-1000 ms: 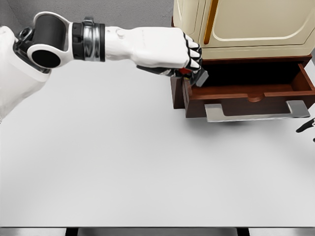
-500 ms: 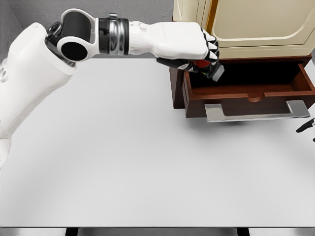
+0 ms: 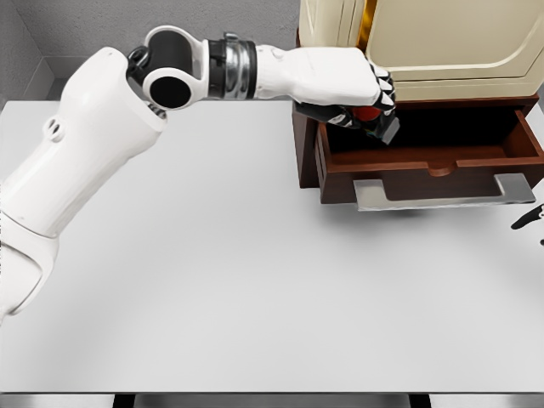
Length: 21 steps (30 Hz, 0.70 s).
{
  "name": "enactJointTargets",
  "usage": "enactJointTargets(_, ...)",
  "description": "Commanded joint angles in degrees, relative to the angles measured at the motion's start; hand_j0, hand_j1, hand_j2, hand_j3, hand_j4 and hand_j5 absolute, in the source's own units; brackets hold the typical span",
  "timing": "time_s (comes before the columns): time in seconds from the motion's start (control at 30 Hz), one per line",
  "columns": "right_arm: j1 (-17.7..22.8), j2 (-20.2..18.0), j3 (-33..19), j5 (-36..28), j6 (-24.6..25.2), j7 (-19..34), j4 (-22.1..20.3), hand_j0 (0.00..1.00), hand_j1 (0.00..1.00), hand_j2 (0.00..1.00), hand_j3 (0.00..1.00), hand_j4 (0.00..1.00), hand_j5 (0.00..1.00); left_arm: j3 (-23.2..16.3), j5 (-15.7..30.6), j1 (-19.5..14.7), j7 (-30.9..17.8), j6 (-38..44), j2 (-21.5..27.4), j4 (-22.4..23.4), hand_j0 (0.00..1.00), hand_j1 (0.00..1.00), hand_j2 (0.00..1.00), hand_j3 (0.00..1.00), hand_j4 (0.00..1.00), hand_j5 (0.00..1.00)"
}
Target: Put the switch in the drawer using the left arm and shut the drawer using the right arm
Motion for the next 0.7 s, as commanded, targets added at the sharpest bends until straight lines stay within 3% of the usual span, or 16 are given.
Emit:
enactJointTargets(0.0,0.0,-0.03,0.0,-0.41,0.17,-0.02,-0.02,0.6,0.6,0.6,0.6,0.6,0.6,0.08,-0.47,0.0,0.05,0.18,-0.51,1.65,0.45,0.45,0.45,0.45,0.45,0.45)
enactJointTargets(0.5,0.18,-0.12,-0.09,-0.41,0.17,-0.02,-0.02,0.6,0.6,0.6,0.6,0.6,0.6,-0.36,-1.61,0.18,0.05,0.18,-3.5,3.76,0.46,0.46,0.46,0.46,0.46,0.46)
enactJointTargets(0.67,0.18,-0.12,-0.18,-0.41,0.17,-0.02,-0.02,0.6,0.6,0.6,0.6,0.6,0.6,-0.36,-1.35,0.18,0.05,0.18,-3.68,3.76,0.56,0.56,0.56,0.56,0.56,0.56)
